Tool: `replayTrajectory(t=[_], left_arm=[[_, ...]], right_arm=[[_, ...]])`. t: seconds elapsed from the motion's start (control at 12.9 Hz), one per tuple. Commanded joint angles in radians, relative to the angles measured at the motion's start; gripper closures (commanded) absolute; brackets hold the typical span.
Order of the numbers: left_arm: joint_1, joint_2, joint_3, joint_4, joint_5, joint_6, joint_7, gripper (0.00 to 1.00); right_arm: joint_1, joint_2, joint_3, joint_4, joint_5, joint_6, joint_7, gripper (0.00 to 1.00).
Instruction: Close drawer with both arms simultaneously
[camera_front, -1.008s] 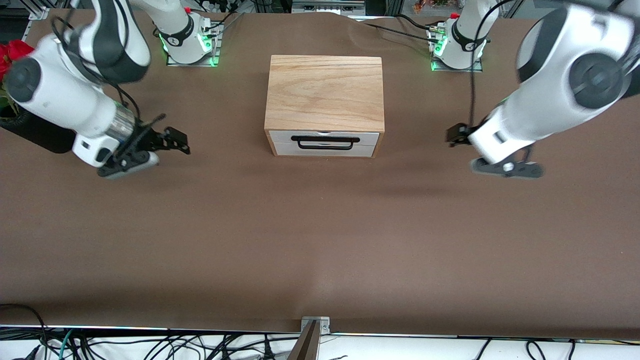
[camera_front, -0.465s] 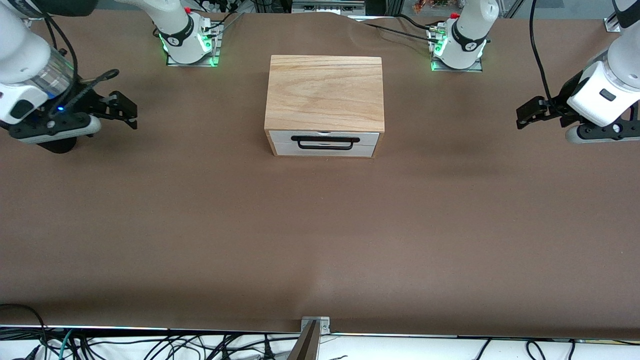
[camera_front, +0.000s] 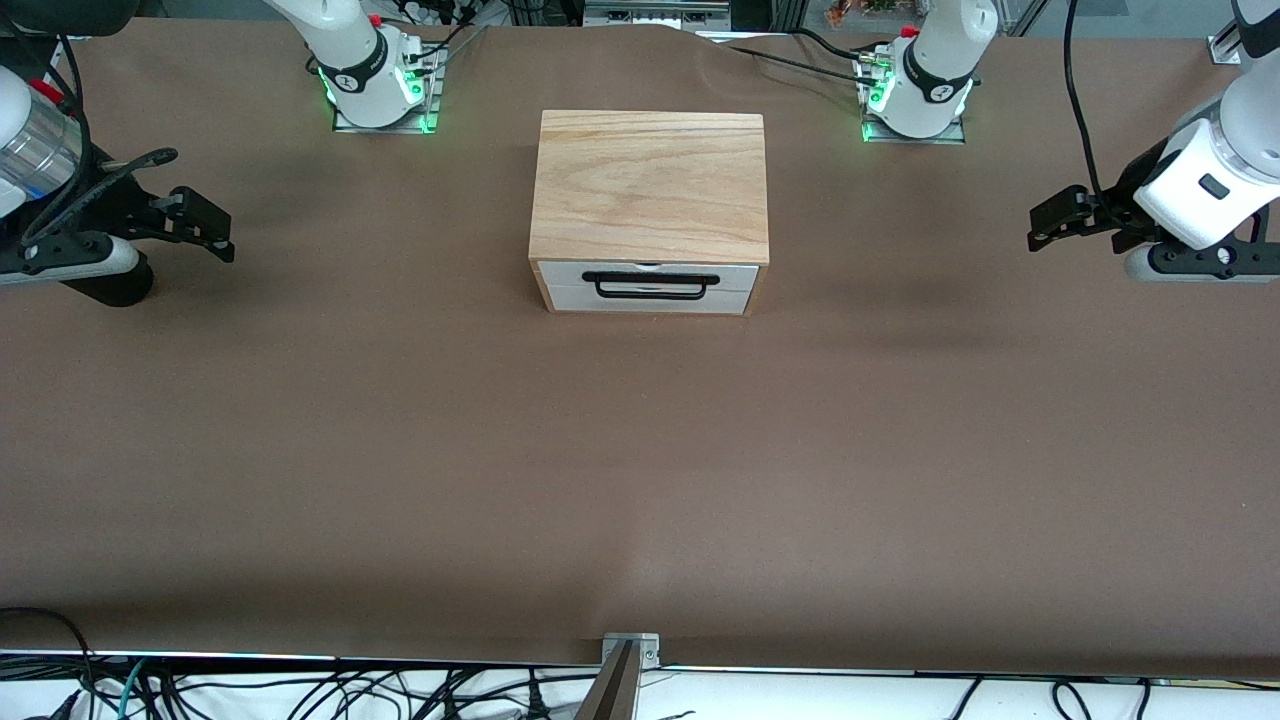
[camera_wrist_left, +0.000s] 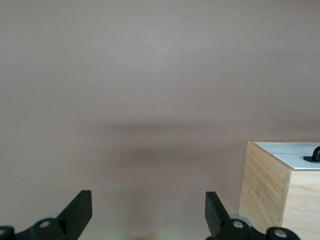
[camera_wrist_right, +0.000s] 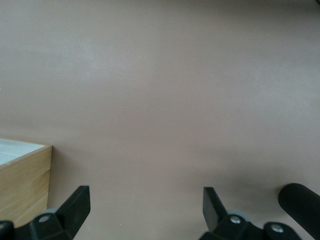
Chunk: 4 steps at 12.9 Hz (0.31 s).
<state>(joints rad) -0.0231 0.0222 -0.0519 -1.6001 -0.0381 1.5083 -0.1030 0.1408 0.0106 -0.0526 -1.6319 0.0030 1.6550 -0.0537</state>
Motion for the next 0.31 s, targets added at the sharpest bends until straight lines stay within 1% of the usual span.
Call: replayTrajectory(t=[0.0,0.23], left_arm=[[0.011,-0.013,0.006,-0.009,-0.009,0.006,0.035,0.00],[0.011,-0.002,0.004,0.008,-0.006,0.004,0.034,0.00]], right_arm=[[-0.023,0.020,0.023,0.060,-0.006,-0.058,0.005,0.00],[-0.023,0.020,0.027,0.063,0.002,-0.064,0.005,0.00]])
